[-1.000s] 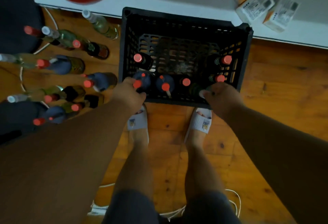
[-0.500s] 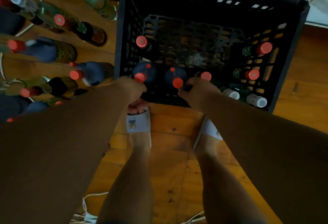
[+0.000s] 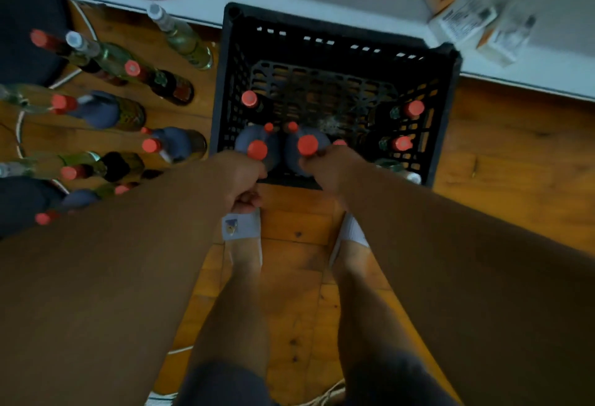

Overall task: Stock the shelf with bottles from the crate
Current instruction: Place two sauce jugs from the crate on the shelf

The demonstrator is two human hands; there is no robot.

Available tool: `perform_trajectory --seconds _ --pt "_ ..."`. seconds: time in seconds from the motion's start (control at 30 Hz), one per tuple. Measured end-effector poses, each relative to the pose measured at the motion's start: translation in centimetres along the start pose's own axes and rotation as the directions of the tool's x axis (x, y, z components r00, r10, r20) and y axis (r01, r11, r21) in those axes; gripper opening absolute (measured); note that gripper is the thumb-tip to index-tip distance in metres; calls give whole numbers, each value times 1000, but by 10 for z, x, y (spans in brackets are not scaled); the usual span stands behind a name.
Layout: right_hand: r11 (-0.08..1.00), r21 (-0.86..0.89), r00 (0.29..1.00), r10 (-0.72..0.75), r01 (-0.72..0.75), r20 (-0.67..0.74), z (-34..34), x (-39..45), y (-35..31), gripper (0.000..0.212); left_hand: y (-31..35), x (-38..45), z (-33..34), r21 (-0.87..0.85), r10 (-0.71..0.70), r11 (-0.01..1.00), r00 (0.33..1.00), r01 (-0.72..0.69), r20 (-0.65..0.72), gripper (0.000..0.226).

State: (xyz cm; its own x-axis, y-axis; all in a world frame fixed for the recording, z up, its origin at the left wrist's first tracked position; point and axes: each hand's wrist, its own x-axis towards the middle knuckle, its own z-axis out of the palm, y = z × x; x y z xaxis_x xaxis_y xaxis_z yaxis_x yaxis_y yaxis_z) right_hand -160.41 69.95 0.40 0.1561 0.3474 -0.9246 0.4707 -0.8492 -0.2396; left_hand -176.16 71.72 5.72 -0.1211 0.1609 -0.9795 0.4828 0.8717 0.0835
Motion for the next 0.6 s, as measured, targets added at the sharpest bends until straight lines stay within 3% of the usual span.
perform_trajectory --seconds 0.13,0.23,0.33,0.43,0.6 --pt "990 95 991 -95 104 -98 -29 -88 -1 35 1 -81 -1 -92 65 993 997 -69 -39 7" --pt "965 154 966 -187 214 -177 -72 -171 -11 34 13 -153 -10 -84 217 969 961 -234 -172 23" --pt "939 146 933 -275 313 -232 -120 -250 -21 32 21 -235 -13 -96 349 913 882 -396 -317 35" --pt "878 94 847 -419 470 -327 -161 -316 -28 34 18 -302 -13 -80 457 852 809 -517 -369 37" --pt "742 -95 625 -619 663 -475 -225 -401 -37 40 37 -399 -21 -119 525 722 652 -681 -547 32"
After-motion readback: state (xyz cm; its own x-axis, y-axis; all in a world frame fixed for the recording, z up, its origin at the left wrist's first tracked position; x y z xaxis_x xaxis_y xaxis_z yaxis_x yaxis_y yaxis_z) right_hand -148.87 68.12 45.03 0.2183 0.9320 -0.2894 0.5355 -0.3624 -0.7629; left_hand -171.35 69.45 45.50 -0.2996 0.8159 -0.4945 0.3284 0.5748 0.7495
